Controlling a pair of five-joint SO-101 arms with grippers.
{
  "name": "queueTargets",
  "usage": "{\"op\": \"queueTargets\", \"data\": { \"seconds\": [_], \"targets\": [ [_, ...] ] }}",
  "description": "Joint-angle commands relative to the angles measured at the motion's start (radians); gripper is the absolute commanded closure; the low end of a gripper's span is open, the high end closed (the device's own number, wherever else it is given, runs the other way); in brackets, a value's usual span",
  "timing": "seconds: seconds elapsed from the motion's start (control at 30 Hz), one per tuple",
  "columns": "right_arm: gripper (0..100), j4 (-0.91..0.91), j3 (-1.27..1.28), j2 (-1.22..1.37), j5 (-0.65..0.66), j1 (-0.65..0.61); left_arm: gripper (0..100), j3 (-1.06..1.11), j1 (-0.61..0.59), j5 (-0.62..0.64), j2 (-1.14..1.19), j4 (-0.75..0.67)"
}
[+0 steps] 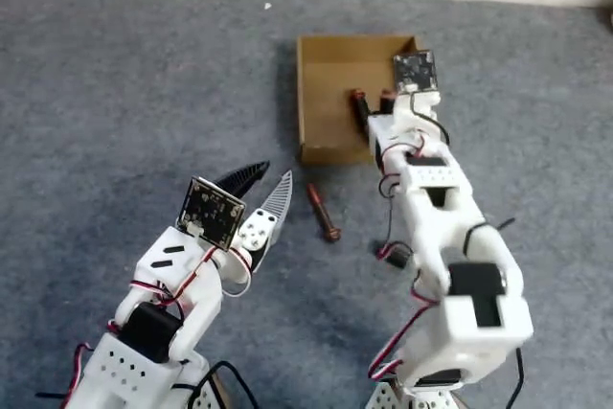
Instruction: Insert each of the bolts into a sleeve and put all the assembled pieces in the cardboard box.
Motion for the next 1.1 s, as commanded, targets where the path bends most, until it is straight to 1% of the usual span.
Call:
{"op": "queueTargets", "data": {
  "seconds": [0.0,0.17,0.33,0.43,0.67,0.87,1.0,1.07],
  "targets": [
    [99.0,0.042,-0.11,0.024,-0.018,0.013,87,-0.004,-0.012,-0.008,0.004,-0.026],
    [92.3,0.163,-0.188,0.031,-0.02,0.013,87,-0.004,-0.012,-0.008,0.004,-0.026],
    [92.2,0.219,-0.203,0.016,-0.02,0.008,87,-0.004,-0.012,-0.008,0.004,-0.026],
    [92.2,0.262,-0.197,-0.051,-0.02,0.008,87,-0.004,-0.012,-0.008,0.004,-0.026],
    [91.7,0.446,-0.2,-0.226,-0.015,0.005,87,0.002,-0.012,-0.009,0.004,-0.026],
    [91.3,0.513,-0.202,-0.245,-0.014,-0.002,87,0.002,-0.012,-0.009,0.004,-0.026],
    [82.2,0.513,-0.197,-0.242,-0.017,-0.002,87,0.002,-0.012,-0.009,0.004,-0.025],
    [80.1,0.513,-0.197,-0.243,-0.018,-0.001,87,0.002,-0.012,-0.009,0.004,-0.023]
  ]
}}
